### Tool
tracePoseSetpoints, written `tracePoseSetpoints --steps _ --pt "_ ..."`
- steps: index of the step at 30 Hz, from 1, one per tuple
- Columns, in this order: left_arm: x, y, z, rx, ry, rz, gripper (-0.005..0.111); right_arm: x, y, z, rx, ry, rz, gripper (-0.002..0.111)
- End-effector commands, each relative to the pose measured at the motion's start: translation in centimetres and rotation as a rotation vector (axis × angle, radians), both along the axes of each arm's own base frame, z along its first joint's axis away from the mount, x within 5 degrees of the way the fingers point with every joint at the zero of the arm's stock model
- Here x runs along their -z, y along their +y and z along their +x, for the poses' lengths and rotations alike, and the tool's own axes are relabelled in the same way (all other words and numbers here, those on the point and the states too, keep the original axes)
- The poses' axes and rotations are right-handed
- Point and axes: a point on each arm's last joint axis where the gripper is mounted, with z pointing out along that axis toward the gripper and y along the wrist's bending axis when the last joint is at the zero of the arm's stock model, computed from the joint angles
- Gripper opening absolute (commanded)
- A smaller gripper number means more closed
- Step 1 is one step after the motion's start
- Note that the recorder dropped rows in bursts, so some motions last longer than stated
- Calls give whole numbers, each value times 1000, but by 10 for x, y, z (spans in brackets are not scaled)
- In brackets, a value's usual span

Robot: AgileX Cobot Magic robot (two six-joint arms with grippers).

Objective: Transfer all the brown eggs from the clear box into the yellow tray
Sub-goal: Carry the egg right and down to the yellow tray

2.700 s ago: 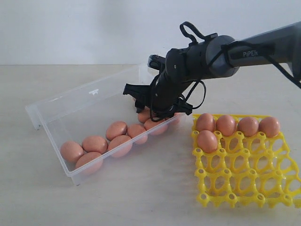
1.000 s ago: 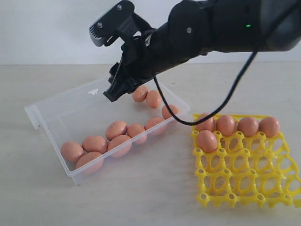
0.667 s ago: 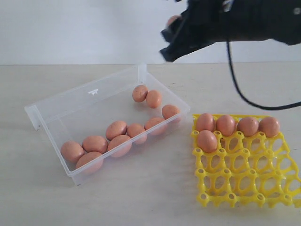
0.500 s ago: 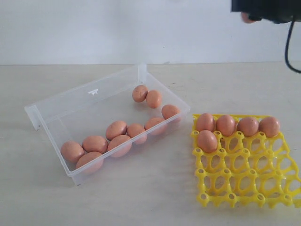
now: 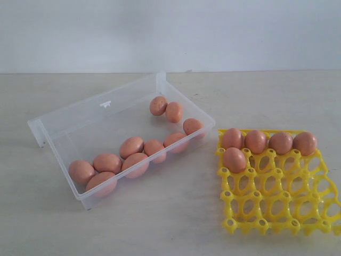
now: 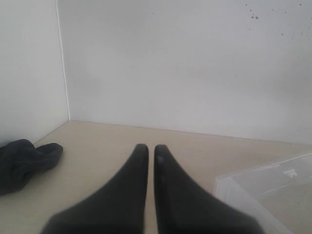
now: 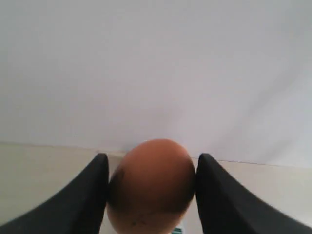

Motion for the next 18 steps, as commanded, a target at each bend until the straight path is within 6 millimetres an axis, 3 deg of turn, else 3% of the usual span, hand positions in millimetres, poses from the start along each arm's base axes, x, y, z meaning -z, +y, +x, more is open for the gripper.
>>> tracePoseSetpoints --steps 1,2,5,8,11,14,18 --pt "-2 0 -1 0 -14 6 4 35 31 13 -441 247 156 0" --pt "-2 0 -1 0 -14 6 4 43 46 13 -558 268 330 0" --pt "-2 0 -1 0 -14 6 4 43 77 7 -815 288 598 0" --pt "-2 0 -1 0 -14 6 4 46 95 1 -948 71 832 0" --pt "-2 0 -1 0 -14 6 4 69 99 -10 -933 12 877 0" --pt "-2 0 -1 0 -14 6 4 103 108 -30 -950 101 817 0" --pt "-2 0 -1 0 -14 6 4 110 130 -33 -1039 149 781 0"
